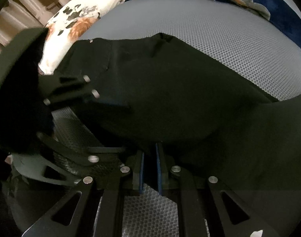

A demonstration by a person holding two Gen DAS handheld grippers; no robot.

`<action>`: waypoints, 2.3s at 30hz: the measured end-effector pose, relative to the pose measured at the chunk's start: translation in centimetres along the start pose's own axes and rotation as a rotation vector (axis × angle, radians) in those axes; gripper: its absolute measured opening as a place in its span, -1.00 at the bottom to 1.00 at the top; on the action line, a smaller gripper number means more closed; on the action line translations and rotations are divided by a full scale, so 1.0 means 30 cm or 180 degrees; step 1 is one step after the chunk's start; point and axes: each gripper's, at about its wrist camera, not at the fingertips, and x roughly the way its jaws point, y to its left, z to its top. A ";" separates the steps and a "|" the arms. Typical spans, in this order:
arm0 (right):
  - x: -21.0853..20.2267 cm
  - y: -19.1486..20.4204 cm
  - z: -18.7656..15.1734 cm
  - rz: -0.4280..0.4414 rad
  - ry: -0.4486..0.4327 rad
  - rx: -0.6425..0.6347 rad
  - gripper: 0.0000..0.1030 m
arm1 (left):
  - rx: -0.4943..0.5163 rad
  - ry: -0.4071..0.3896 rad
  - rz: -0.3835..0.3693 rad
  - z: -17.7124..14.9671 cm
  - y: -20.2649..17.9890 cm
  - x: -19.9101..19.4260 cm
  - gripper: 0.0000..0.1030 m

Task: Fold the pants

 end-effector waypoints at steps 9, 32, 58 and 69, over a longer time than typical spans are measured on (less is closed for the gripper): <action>-0.160 -0.240 -0.070 0.0144 -0.0430 0.0593 -0.44 | -0.0143 0.0060 -0.0021 0.005 0.004 0.032 -0.87; -0.325 -1.193 -0.205 -0.0130 -0.1360 0.2933 -0.59 | -0.0377 0.0170 -0.0018 0.016 0.031 0.041 -0.87; -0.492 -0.888 -0.778 -0.1745 -0.0989 0.3167 -0.97 | 0.0199 0.0361 -0.0040 0.007 -0.041 0.090 -0.82; -0.498 -0.899 -0.759 -0.1779 -0.1161 0.3074 -0.98 | 0.0199 0.0355 -0.0039 0.009 -0.044 0.084 -0.81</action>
